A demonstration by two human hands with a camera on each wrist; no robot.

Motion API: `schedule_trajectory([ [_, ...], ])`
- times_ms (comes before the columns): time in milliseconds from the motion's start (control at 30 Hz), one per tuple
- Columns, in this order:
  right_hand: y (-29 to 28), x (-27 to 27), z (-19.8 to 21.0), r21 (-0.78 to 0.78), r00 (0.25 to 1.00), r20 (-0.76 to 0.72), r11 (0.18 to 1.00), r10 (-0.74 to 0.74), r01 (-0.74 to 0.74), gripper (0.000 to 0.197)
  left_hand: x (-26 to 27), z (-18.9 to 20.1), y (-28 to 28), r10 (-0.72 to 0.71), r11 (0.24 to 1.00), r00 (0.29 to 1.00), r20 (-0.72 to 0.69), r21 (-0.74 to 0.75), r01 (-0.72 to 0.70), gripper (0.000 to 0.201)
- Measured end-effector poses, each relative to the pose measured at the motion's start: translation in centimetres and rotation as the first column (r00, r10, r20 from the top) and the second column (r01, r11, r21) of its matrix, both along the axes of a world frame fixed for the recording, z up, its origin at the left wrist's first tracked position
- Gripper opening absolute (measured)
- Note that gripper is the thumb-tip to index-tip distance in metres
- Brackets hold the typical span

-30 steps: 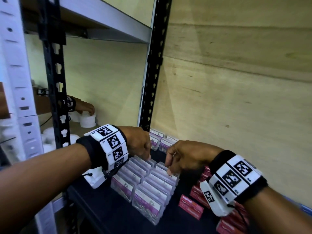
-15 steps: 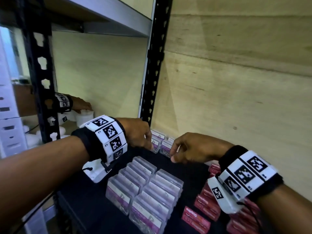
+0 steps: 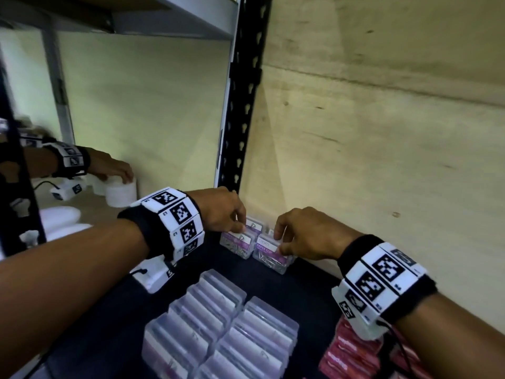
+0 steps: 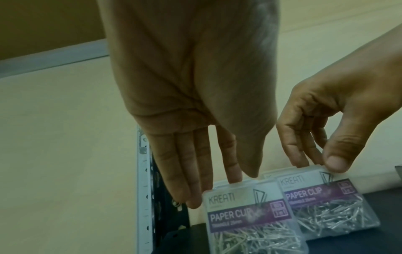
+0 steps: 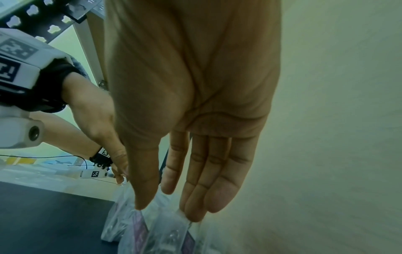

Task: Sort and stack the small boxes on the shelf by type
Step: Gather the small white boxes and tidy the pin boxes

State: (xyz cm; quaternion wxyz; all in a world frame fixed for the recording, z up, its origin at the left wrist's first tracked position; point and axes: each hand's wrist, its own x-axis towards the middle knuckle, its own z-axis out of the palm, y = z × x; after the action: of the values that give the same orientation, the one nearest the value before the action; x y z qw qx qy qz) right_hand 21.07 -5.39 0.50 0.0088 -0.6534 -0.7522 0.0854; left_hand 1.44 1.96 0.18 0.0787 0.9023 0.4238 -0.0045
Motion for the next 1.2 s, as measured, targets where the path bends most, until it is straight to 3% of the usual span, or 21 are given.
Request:
schedule_trajectory([
  [167,-0.1,0.0,-0.2,-0.017,1.0,-0.019,1.0,-0.009,0.008,0.023,0.3,-0.3,0.4,0.005,1.0,0.999,0.033,0.003,-0.005,0.021],
  [533,-3.1,-0.6,0.7,-0.113,1.0,-0.019,0.994,0.008,-0.01,0.021,0.9,1.1,-2.8,0.01,0.995,0.998,-0.068,-0.094,-0.017,0.021],
  [967,-7.9,-1.5,0.9,-0.117,0.999,-0.038,0.993,0.029,-0.034,0.019,-0.1,1.4,-7.5,0.011,0.993,0.995,-0.098,-0.118,-0.023,0.013],
  [1200,-9.0,-1.7,1.1,-0.127,0.998,-0.04,0.991,0.04,-0.045,0.02,-0.7,1.4,-8.9,-0.006,0.993,0.995,-0.096,-0.119,-0.006,0.018],
])
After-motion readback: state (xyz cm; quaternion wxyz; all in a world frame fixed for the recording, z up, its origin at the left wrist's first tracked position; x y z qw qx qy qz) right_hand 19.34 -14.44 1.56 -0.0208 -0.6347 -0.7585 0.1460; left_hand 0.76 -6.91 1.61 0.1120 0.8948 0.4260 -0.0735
